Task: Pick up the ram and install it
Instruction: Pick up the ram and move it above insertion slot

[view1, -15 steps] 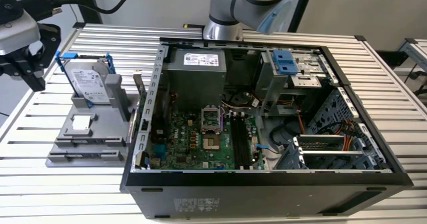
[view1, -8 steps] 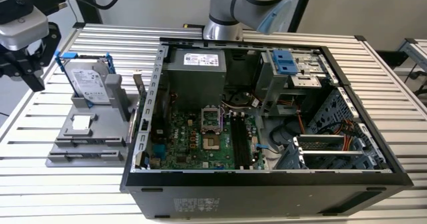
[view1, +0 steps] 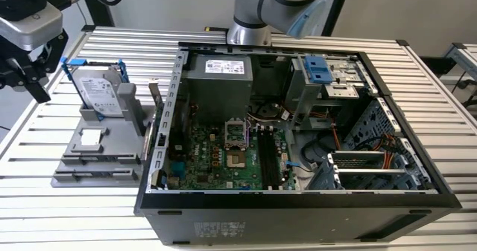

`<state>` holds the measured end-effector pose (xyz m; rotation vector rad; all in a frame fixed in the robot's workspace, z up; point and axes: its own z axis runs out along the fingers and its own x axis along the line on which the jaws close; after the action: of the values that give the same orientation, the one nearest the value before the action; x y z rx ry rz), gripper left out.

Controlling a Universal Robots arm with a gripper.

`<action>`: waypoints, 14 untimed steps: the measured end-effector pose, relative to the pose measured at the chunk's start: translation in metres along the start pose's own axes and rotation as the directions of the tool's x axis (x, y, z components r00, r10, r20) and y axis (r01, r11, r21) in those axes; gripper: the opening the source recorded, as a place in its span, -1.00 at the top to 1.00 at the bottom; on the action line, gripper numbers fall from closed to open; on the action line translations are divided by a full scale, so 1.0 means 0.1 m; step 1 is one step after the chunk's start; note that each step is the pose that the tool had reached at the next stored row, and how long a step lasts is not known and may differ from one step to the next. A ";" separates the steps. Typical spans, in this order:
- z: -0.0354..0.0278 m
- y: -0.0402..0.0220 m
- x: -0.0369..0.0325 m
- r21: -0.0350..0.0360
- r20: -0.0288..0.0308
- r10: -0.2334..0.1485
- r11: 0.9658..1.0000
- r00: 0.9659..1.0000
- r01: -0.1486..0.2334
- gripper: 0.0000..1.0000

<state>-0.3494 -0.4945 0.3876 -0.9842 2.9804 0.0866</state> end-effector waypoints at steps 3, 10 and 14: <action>0.001 0.000 0.000 0.006 0.006 -0.041 0.999 0.999 0.041 1.00; -0.001 0.000 0.001 0.012 0.012 -0.112 0.994 0.994 0.112 1.00; -0.005 0.000 0.001 0.010 0.009 -0.163 0.987 0.987 0.163 1.00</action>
<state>-0.3494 -0.4945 0.3881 -1.2180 2.8745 0.0765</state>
